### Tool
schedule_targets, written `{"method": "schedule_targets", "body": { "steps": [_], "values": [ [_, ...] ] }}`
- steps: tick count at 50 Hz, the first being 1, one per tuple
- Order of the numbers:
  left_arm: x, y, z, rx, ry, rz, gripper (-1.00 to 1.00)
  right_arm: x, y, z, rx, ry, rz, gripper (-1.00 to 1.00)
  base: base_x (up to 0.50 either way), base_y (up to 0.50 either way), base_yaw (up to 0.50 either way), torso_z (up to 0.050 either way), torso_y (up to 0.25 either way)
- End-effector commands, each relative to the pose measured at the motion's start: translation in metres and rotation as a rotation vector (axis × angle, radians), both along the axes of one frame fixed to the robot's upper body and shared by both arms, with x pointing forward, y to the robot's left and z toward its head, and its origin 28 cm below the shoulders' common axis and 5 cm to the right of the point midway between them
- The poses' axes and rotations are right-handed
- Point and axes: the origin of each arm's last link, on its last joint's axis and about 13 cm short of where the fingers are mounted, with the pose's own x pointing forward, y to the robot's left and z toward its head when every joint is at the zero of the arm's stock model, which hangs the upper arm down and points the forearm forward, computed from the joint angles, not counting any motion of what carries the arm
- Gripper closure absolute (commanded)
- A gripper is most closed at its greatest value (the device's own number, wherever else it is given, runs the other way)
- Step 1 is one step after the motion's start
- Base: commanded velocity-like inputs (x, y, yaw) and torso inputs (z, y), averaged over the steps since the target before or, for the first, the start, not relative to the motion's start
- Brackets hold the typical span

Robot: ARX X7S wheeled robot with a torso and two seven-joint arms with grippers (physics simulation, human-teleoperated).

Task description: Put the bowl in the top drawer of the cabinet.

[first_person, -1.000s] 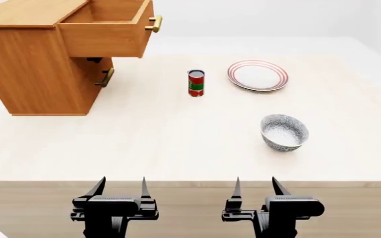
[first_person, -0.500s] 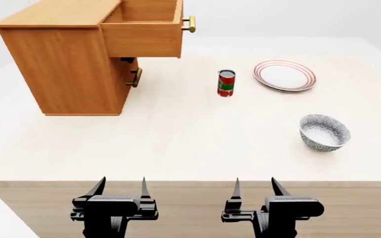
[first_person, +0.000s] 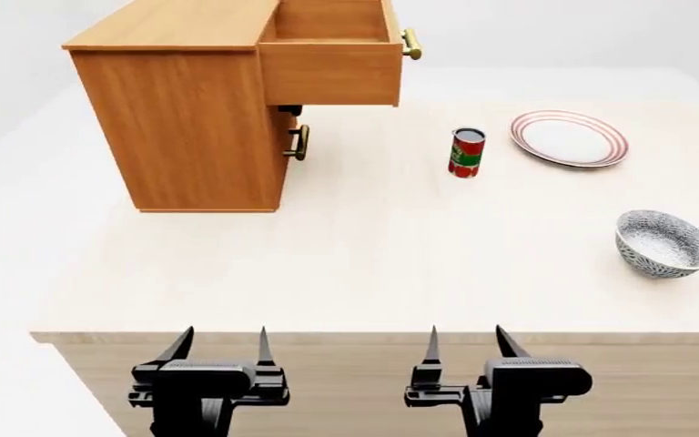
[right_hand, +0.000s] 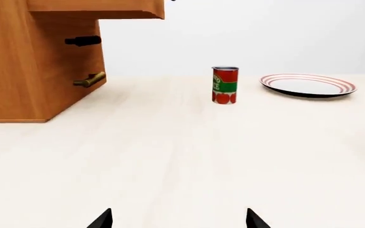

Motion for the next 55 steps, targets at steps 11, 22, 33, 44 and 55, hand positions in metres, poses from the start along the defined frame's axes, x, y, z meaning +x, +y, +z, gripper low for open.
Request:
{"method": "schedule_targets", "body": {
  "steps": [11, 22, 33, 44, 55],
  "values": [
    [-0.002, 0.001, 0.033, -0.015, 0.004, -0.055, -1.0, -0.003, -0.006, 0.029, 0.004, 0.004, -0.008, -1.0, 0.0, 0.0, 0.0, 0.0, 0.0],
    [-0.023, 0.013, 0.097, -0.055, -0.044, -0.1, -1.0, -0.031, -0.016, 0.105, -0.003, -0.05, 0.02, -1.0, 0.0, 0.0, 0.0, 0.0, 0.0],
    [-0.031, 0.03, 0.164, -0.08, -0.113, -0.155, -1.0, -0.049, -0.031, 0.181, -0.033, -0.102, 0.036, -1.0, 0.0, 0.0, 0.0, 0.0, 0.0],
    [-0.023, 0.048, 0.227, -0.082, -0.171, -0.215, -1.0, -0.057, -0.048, 0.247, -0.095, -0.166, 0.042, -1.0, 0.07, 0.0, 0.0, 0.0, 0.0],
    [-0.02, 0.059, 0.263, -0.05, -0.217, -0.227, -1.0, -0.033, -0.047, 0.281, -0.139, -0.21, 0.03, -1.0, 0.25, 0.0, 0.0, 0.0, 0.0]
  ]
}}
